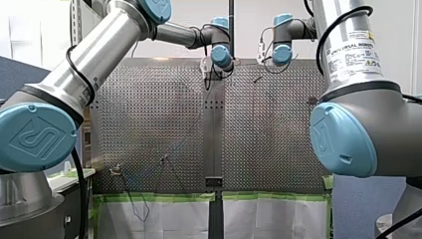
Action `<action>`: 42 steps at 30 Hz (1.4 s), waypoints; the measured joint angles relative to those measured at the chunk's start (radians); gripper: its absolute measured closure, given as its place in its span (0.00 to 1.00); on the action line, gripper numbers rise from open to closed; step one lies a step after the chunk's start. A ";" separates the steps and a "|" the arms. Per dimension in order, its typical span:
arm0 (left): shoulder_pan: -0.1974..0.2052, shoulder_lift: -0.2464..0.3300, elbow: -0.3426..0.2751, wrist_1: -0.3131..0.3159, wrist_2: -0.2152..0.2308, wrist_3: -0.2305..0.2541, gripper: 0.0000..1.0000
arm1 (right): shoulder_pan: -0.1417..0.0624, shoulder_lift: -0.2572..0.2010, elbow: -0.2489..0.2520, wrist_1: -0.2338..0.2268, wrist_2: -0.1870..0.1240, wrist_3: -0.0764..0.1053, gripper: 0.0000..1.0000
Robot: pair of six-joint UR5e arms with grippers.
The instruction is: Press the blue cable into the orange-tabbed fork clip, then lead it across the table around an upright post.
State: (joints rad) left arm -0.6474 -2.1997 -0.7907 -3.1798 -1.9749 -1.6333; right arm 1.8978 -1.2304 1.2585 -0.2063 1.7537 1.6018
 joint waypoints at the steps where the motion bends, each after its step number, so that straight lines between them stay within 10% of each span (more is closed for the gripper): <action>1: 0.000 0.000 0.005 0.000 0.000 0.000 1.00 | -0.003 0.000 0.000 0.006 -0.006 0.000 1.00; 31: -0.060 -0.176 0.222 -0.089 -0.026 -0.058 1.00 | -0.113 0.072 -0.015 0.058 -0.111 0.004 1.00; 42: -0.058 -0.211 0.187 -0.049 -0.054 -0.069 1.00 | -0.127 0.129 -0.016 0.054 -0.122 0.005 1.00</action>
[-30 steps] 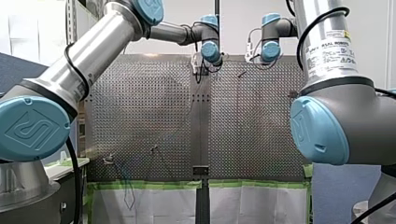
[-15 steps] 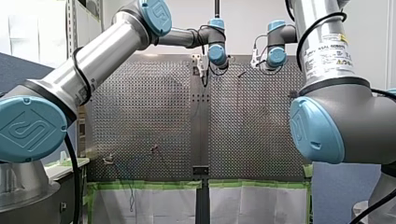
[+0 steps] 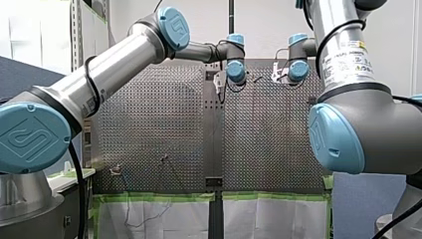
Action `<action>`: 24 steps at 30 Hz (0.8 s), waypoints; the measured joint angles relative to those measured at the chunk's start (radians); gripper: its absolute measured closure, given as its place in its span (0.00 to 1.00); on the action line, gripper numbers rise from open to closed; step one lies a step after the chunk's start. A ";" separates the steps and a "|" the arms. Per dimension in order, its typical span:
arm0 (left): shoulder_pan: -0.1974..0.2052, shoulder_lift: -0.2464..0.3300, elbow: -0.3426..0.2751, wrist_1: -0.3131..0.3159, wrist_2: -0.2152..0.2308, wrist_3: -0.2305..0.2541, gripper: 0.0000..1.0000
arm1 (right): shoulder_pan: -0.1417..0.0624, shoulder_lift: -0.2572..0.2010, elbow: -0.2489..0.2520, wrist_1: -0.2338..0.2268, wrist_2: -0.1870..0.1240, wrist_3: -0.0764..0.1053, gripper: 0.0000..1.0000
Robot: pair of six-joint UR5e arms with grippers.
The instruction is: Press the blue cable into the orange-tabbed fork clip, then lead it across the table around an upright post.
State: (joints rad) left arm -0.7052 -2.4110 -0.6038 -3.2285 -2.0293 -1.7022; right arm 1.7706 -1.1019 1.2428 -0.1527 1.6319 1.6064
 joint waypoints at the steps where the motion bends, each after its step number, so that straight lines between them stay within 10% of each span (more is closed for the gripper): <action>1: 0.001 0.000 -0.007 0.003 0.000 0.000 1.00 | 0.000 0.005 0.000 0.000 0.000 0.000 1.00; 19: 0.011 0.000 -0.118 0.115 0.003 0.009 1.00 | 0.018 0.024 0.055 -0.004 0.001 -0.010 1.00; 24: 0.010 0.000 -0.119 0.129 0.004 0.021 0.58 | 0.025 0.026 0.071 -0.005 0.004 -0.019 1.00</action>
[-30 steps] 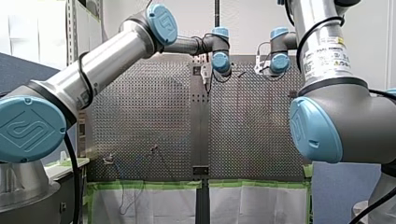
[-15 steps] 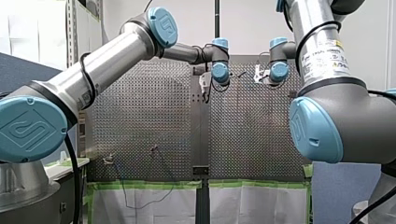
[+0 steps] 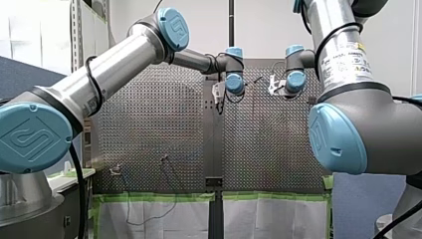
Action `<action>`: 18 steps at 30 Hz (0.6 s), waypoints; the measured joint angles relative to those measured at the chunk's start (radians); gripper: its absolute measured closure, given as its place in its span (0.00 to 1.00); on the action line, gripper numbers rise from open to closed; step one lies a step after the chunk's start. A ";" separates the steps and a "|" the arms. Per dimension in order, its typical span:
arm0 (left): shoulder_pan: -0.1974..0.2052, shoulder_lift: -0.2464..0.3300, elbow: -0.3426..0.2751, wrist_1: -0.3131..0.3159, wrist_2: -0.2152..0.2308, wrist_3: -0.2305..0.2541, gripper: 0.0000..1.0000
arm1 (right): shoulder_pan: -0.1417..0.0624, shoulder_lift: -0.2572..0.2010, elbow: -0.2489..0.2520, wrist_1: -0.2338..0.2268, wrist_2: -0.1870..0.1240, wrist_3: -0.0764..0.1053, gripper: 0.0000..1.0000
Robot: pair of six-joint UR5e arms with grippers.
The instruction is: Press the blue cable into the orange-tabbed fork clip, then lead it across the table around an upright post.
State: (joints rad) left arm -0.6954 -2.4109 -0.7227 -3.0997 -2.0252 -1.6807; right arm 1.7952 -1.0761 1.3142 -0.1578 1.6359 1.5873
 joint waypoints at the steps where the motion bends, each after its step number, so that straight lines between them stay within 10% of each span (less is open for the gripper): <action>1: -0.001 0.000 0.000 0.001 -0.001 0.000 0.47 | 0.001 0.000 0.002 0.000 0.001 -0.002 1.00; 7: -0.002 0.000 -0.001 0.001 -0.012 -0.031 0.00 | 0.008 0.005 0.024 -0.009 0.008 -0.012 1.00; 18: -0.001 0.000 -0.001 -0.001 -0.025 -0.054 0.00 | 0.009 0.085 0.069 -0.040 0.022 -0.016 1.00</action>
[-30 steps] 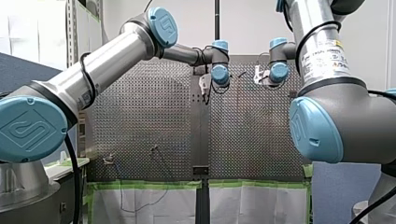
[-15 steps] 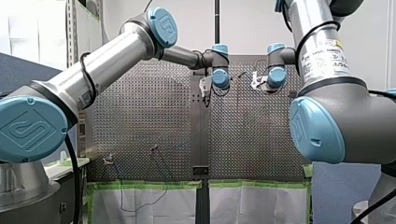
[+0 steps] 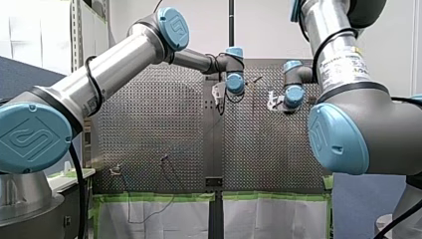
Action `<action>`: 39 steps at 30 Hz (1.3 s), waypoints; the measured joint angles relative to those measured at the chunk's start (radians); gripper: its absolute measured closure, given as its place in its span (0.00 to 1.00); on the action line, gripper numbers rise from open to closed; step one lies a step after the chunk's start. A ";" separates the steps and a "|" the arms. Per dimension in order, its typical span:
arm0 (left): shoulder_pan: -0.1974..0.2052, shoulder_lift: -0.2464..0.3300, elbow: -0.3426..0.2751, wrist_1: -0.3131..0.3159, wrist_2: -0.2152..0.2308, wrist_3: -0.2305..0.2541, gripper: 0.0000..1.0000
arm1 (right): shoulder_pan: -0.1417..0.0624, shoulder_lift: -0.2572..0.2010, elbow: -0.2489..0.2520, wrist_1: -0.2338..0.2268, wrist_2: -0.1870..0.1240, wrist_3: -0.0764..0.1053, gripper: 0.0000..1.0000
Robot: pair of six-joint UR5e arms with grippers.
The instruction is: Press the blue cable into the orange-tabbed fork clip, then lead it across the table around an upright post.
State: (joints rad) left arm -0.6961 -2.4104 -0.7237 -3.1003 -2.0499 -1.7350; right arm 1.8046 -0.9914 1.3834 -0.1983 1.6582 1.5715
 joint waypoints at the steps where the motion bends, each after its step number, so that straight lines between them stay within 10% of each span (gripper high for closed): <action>1: 0.001 0.000 0.000 0.000 0.000 0.000 0.00 | -0.001 0.009 0.004 -0.006 0.001 0.000 1.00; 19: 0.003 -0.001 0.000 -0.016 0.000 -0.019 0.00 | -0.038 0.180 0.082 -0.125 0.006 -0.032 1.00; 39: 0.004 0.000 0.000 -0.031 -0.017 -0.025 0.00 | -0.040 0.381 0.093 -0.248 0.055 -0.005 1.00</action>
State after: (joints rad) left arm -0.6923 -2.4109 -0.7237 -3.1310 -2.0668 -1.7600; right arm 1.7650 -0.6104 1.4766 -0.4463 1.7128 1.5669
